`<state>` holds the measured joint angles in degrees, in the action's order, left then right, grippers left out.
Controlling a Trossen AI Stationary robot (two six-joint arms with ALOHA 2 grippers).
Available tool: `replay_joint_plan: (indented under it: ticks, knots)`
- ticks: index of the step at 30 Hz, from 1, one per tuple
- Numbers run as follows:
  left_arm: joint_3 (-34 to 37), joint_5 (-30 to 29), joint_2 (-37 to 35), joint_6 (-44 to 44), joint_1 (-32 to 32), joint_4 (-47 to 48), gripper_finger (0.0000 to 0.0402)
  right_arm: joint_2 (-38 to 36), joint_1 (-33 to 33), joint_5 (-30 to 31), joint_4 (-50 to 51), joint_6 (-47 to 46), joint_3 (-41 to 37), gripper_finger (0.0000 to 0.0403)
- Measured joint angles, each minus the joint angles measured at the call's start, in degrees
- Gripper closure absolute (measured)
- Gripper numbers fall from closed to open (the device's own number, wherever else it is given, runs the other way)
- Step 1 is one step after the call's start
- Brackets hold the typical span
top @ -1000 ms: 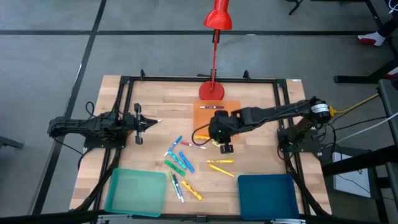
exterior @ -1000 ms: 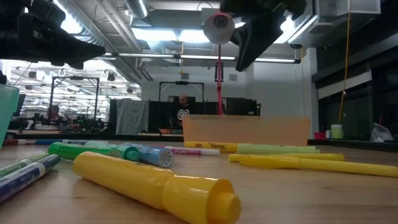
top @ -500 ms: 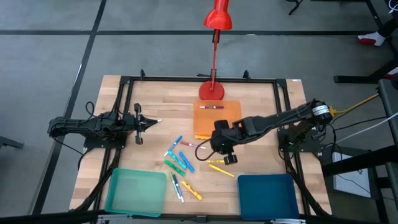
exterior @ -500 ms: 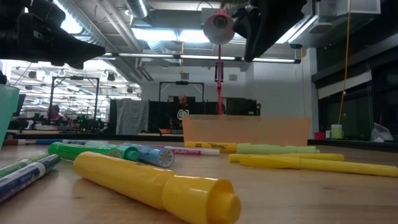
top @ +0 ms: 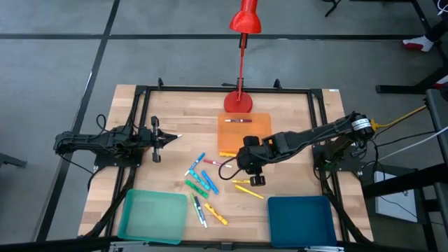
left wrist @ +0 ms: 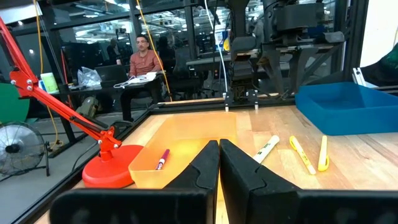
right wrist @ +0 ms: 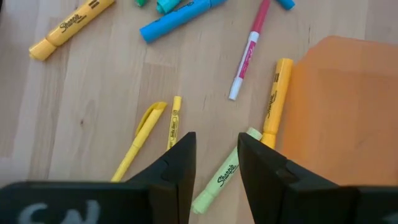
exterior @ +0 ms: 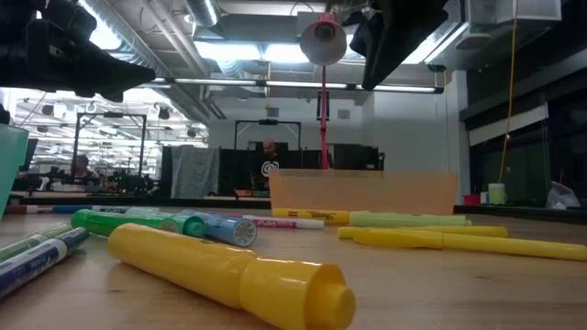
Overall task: Pick & Place Markers
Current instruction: Put the top yellow pen into the blue bin
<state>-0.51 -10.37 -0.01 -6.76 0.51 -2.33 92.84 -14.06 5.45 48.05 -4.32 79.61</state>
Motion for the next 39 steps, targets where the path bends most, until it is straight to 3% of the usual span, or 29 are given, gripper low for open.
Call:
replay_joint_plan:
  ticks: [27,39]
  knots:
    - [0.0,0.0,0.0,0.0,0.0,0.0,0.0393,0.3,-2.2,-1.1,0.2,-7.0,0.0,0.0286]
    - [0.0,0.0,0.0,0.0,0.0,0.0,0.0392,3.3,-3.5,-2.6,0.3,-5.8,-0.2,0.0286]
